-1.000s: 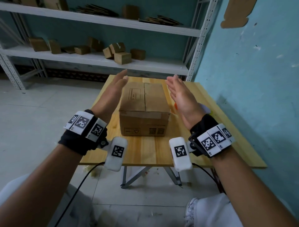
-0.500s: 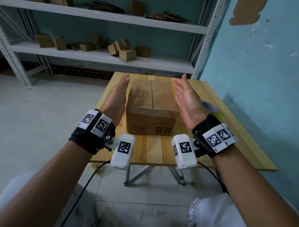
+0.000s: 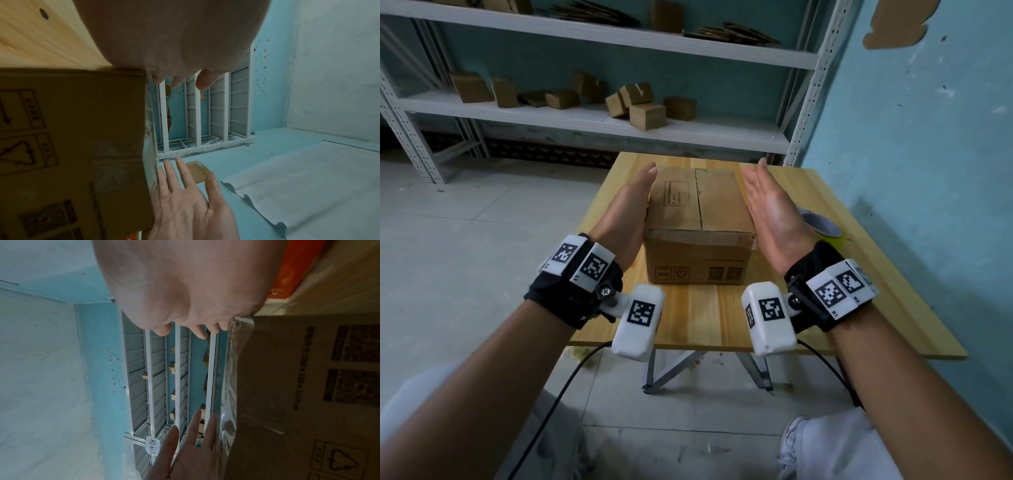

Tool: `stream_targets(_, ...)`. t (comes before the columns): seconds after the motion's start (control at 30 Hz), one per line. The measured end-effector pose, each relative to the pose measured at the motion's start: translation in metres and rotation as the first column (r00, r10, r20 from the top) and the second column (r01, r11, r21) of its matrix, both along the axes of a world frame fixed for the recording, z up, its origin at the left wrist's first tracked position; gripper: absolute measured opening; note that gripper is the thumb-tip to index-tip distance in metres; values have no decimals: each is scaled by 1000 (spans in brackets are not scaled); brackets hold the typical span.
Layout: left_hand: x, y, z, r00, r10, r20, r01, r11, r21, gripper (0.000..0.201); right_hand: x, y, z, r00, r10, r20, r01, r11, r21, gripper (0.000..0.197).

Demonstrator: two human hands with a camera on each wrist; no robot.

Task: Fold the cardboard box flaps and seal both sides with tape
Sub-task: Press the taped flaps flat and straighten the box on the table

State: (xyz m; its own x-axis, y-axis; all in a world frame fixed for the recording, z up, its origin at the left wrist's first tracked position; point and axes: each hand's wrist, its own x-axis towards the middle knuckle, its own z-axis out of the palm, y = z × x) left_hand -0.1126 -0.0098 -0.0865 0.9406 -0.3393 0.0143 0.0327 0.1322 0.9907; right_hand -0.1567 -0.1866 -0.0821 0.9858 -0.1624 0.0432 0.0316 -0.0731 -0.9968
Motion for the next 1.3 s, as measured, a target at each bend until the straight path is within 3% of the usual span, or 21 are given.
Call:
stream_targets(0.47, 7, 1, -9, 998, -18, -58, 13, 997, -79, 51, -1, -3, -8, 998, -25, -58, 25, 1000, 6, 61)
stream_targets(0.63, 6, -1, -9, 999, -26, -32, 25, 1000, -14, 31, 5, -2, -16, 993, -68, -91, 69, 998, 7, 69)
stream_targets(0.77, 6, 1, -10, 997, -54, -52, 53, 998, -16, 29, 1, -6, -15, 995, -62, -81, 63, 998, 18, 60)
stream_targets(0.93, 9, 6, -9, 999, -10, -43, 9, 999, -31, 53, 0, -8, -17, 994, -76, -82, 83, 992, 93, 66)
stream_targets(1.1, 17, 6, -19, 997, 12, -76, -13, 1000, -17, 54, 5, -6, -28, 991, -84, -109, 99, 984, 146, 61)
stream_targets(1.23, 16, 2, -24, 995, -46, -85, 45, 999, -14, 45, 4, 3, -30, 980, -100, -170, 128, 979, 158, 90)
stream_targets(1.3, 15, 1, -24, 995, -48, -92, 46, 999, -19, 46, 5, 3, -31, 976, -121, -182, 155, 970, 185, 96)
